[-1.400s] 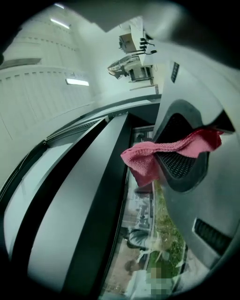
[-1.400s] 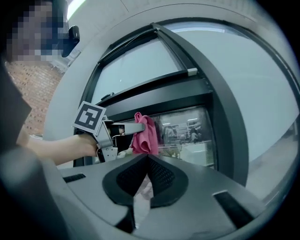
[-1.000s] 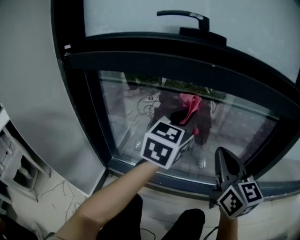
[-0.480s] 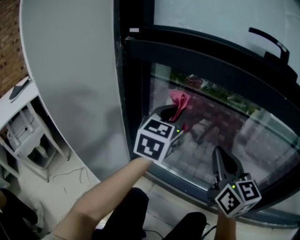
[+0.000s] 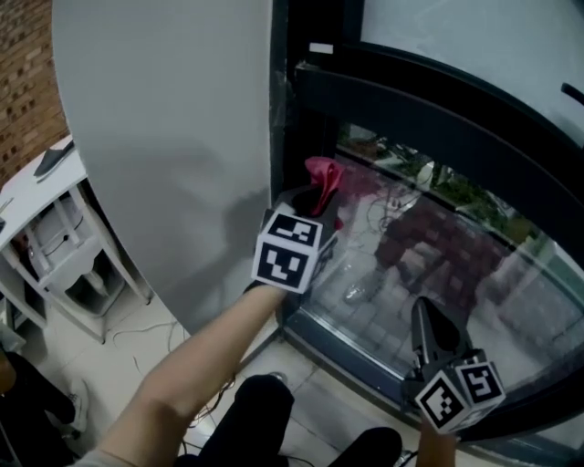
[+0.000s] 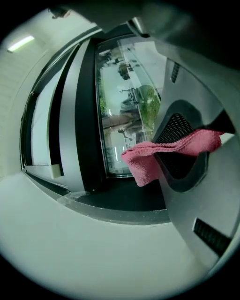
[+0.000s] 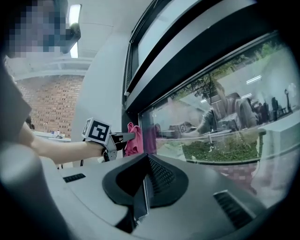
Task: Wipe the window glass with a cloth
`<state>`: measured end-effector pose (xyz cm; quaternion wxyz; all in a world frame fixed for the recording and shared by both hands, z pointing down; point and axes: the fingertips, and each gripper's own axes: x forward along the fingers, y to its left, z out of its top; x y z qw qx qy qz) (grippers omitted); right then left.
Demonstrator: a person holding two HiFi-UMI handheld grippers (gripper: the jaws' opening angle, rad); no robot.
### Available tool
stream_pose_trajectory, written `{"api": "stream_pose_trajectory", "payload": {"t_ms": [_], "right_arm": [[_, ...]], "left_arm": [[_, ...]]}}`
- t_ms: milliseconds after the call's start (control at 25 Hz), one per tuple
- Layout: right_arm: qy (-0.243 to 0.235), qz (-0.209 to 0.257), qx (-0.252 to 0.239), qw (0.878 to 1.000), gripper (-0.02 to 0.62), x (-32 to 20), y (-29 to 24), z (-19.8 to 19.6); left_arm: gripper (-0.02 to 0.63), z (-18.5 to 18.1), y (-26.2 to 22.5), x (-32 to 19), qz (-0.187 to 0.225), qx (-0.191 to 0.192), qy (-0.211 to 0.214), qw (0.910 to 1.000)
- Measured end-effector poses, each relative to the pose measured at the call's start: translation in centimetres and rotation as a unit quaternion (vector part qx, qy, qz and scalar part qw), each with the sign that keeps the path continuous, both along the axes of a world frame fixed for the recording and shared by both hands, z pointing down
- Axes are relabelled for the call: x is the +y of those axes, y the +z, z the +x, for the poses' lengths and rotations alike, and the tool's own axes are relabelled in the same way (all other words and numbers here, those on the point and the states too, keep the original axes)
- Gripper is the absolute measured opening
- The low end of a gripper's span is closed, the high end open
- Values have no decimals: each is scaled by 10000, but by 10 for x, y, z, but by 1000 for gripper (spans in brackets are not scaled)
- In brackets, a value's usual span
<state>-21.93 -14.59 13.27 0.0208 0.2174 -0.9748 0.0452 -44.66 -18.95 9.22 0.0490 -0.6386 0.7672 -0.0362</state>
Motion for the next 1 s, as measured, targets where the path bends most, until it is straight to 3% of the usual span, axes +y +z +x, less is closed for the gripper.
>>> {"api": "stream_pose_trajectory", "payload": {"t_ms": [440,1000], "right_arm": [[315,-44,54,9995,8,-21,-2,29],[798,-85,-1,9968,8,-25,-2,98]], "left_arm": [[58,-14,8,-32,85,-112,-44,9999],[58,57,16,-45,114,152,434,9989]]}}
